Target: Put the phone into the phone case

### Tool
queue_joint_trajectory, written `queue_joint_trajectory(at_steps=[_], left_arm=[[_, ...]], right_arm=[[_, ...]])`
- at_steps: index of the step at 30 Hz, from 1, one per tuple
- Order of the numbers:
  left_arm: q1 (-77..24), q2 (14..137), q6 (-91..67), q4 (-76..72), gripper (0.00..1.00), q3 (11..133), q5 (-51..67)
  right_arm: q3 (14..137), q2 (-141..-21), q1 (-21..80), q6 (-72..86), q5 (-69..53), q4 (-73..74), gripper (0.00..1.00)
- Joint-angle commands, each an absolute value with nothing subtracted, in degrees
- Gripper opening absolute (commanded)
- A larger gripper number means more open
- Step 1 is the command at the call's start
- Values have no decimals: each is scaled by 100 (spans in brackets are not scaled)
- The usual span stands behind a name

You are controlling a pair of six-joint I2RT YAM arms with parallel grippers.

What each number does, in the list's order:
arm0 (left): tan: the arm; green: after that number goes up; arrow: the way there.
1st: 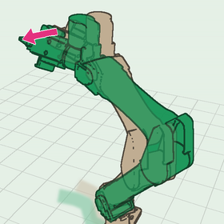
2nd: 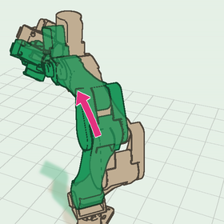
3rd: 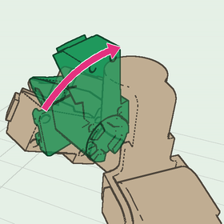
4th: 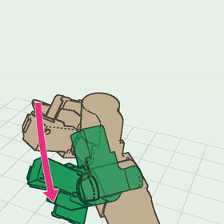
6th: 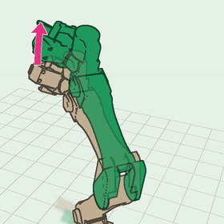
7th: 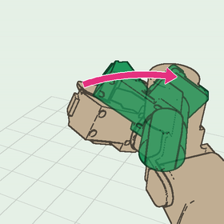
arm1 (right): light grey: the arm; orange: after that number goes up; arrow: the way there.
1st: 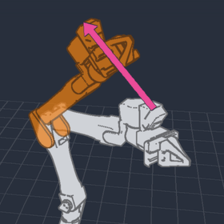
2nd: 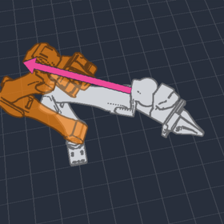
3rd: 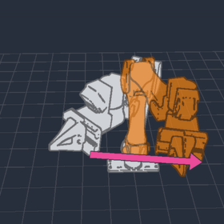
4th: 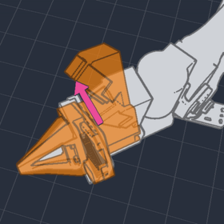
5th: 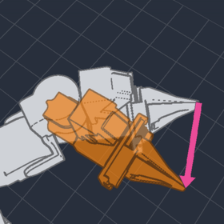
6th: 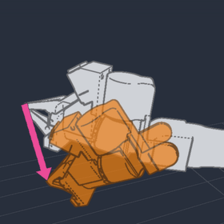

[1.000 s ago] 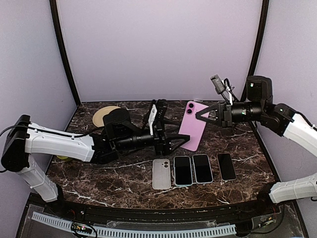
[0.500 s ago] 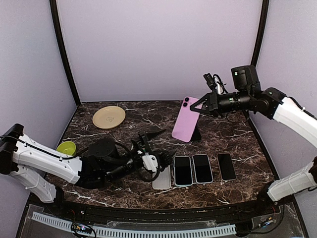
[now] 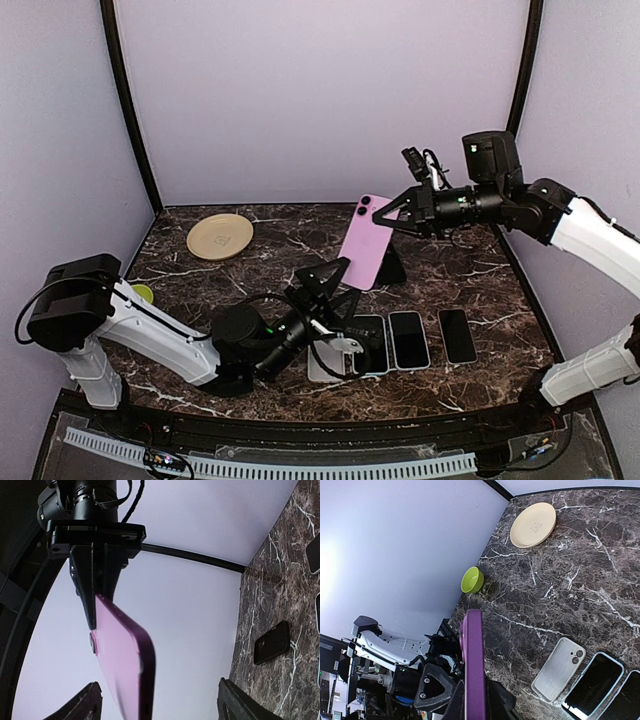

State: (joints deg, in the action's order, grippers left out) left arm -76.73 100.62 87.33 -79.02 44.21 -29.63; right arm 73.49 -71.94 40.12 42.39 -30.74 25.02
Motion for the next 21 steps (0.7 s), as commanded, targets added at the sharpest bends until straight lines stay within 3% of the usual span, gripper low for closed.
queue_joint_trajectory(at_steps=[1,9,18,21], left_arm=[[-7698,10065,9300,-8908,80,4679,-3272],[-7699,10209,9320,-9051,35,4831,-3455],[-7697,10303,9340,-9136,3,4993,-3534],[-7707,10324,9374,-9260,0,5063,-3548]], right_arm=[[7483,-7070,4133,4419,-3210,1901,0],[7383,-7084,4184,4477,-3206,1773,0],[7376,-7152,4192,4507,-3287,1684,0],[7353,-7153,4191,4501,-3272,1649,0]])
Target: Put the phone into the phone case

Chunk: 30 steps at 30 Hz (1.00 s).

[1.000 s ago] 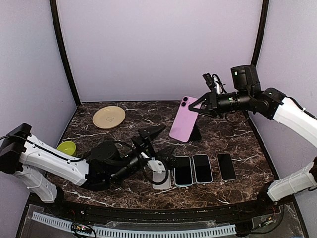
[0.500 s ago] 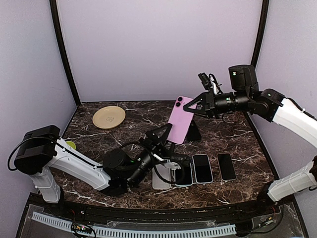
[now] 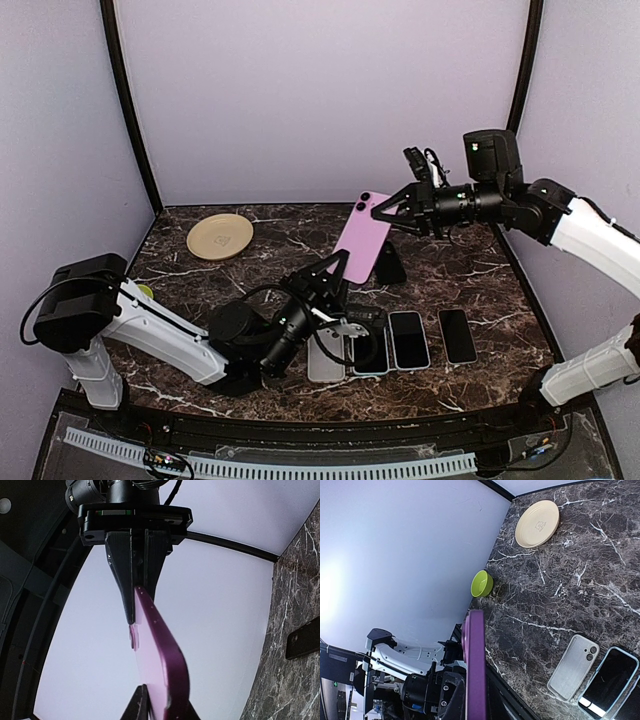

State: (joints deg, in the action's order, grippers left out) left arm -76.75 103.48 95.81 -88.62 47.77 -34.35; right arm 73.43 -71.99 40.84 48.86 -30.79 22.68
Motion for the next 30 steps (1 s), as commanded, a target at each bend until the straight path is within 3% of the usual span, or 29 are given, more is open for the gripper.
queue_joint_trajectory(at_steps=[1,6,8,13,20,30], left_arm=[[-7703,10326,9370,-9279,0,5091,-3550],[-7715,10395,9239,-9899,0,5301,-3635],[-7720,10364,9069,-9997,0,5522,-3739],[-7751,10016,7892,-10017,0,5818,-3686],[-7767,9195,5830,-9439,0,5457,-3176],[-7765,9030,5429,-9303,0,5294,-2927]], right_arm=[[7330,-7142,4190,4508,-3276,1595,7],[7012,-6984,4192,4570,-3415,636,65],[6817,-6884,4259,4523,-3461,92,96],[6590,-6765,4686,3928,-3065,-754,98],[6129,-6926,4756,4405,-3320,-2788,99],[6645,-7654,5009,4753,-3609,-3780,98]])
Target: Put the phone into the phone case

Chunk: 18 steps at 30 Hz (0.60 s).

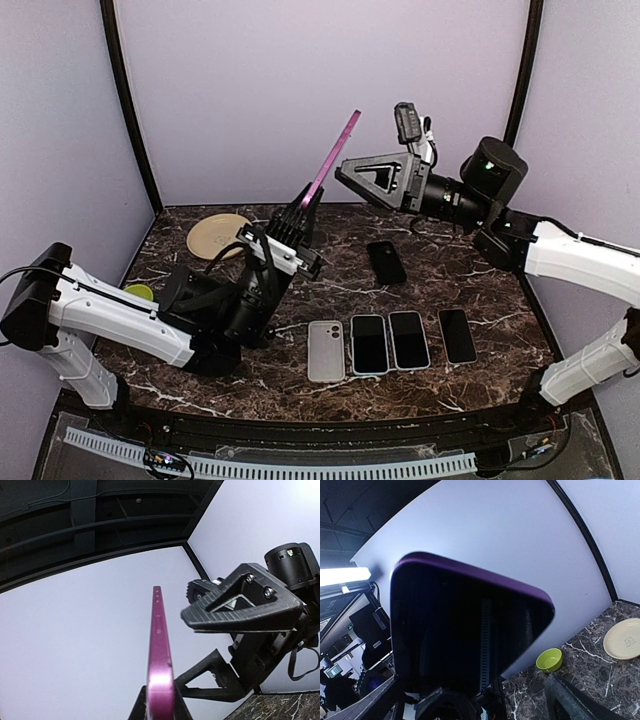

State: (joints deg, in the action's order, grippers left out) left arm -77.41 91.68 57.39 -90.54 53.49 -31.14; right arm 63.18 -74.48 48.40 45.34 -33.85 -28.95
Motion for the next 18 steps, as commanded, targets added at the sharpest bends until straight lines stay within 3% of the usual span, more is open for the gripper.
queue_joint_trajectory(at_steps=[1,9,18], left_arm=[[-7763,9037,5453,-9318,0,5303,-2920],[-7762,9188,5974,-9437,0,5350,-2935],[-7767,9271,6139,-9467,0,5323,-2850]], right_arm=[[6720,-7700,5067,4736,-3605,-3787,99],[7018,-7704,5276,4495,-3106,-3220,98],[7040,-7760,5278,4533,-3095,-3204,75]])
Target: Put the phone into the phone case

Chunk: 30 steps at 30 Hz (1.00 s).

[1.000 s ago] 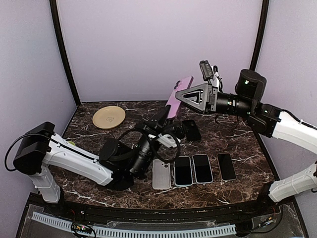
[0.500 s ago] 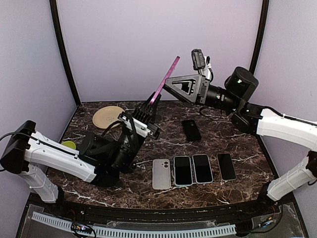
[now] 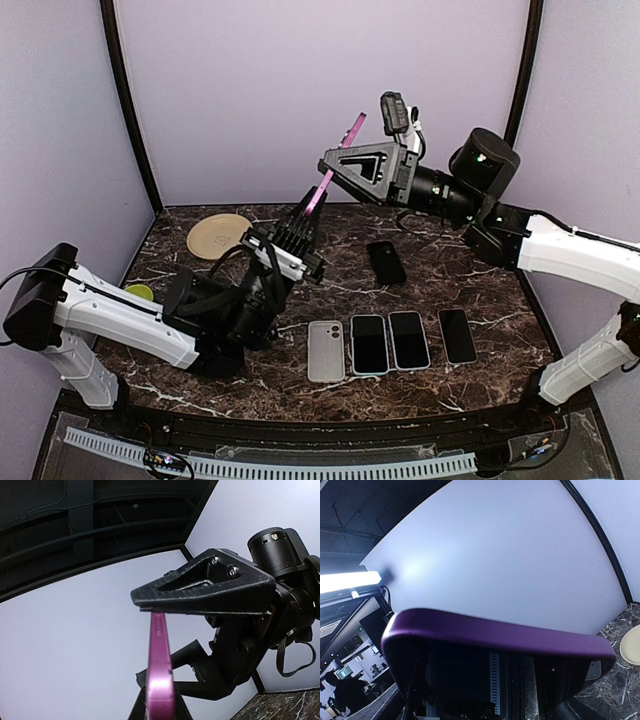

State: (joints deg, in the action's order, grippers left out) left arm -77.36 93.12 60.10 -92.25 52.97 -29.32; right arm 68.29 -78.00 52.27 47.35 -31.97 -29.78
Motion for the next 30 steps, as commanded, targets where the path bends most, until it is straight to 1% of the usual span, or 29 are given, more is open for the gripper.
queue_joint_trajectory(at_steps=[1,7,8,9,10,12,14,17,18,21,22,23,24,25,30], left_arm=[[-7769,9272,6131,-9453,0,5316,-2853],[-7770,9141,5858,-9220,0,5104,-3001],[-7770,9115,5723,-9097,7,5029,-3035],[-7770,9059,5665,-9031,13,4989,-3051],[-7765,9034,5567,-8900,21,4914,-3090],[-7769,8977,5429,-8769,27,4791,-3179],[-7768,8933,5330,-8735,28,4668,-3256],[-7764,8913,5304,-8736,26,4547,-3337],[-7762,8912,5330,-8727,26,4537,-3351],[-7769,8882,5334,-8715,39,4462,-3508],[-7769,8834,5282,-8712,41,4432,-3547],[-7769,8798,5238,-8682,46,4356,-3625],[-7767,8706,5128,-8648,48,4309,-3658],[-7764,8651,5052,-8563,53,4226,-3712],[-7765,8158,4356,-7915,67,3998,-3873]], right_arm=[[7044,-7761,5275,4535,-3102,-3214,68],[6976,-7693,5274,4487,-2995,-3164,41],[6952,-7672,5279,4472,-2956,-3134,38],[6940,-7658,5274,4460,-2901,-3100,34],[6923,-7646,5274,4438,-2853,-3056,30],[6913,-7625,5273,4406,-2779,-2982,22],[6902,-7612,5276,4389,-2733,-2945,17],[6904,-7609,5274,4383,-2717,-2899,11],[6919,-7607,5276,4373,-2709,-2855,10],[6952,-7563,5278,4183,-2579,-2551,7],[6952,-7515,5274,4107,-2478,-2375,5],[6952,-7481,5274,4030,-2341,-2200,3],[6957,-7453,5275,3948,-2199,-2022,2],[6960,-7433,5274,3883,-2061,-1856,0],[7014,-7478,5274,3698,-1442,-1104,0]])
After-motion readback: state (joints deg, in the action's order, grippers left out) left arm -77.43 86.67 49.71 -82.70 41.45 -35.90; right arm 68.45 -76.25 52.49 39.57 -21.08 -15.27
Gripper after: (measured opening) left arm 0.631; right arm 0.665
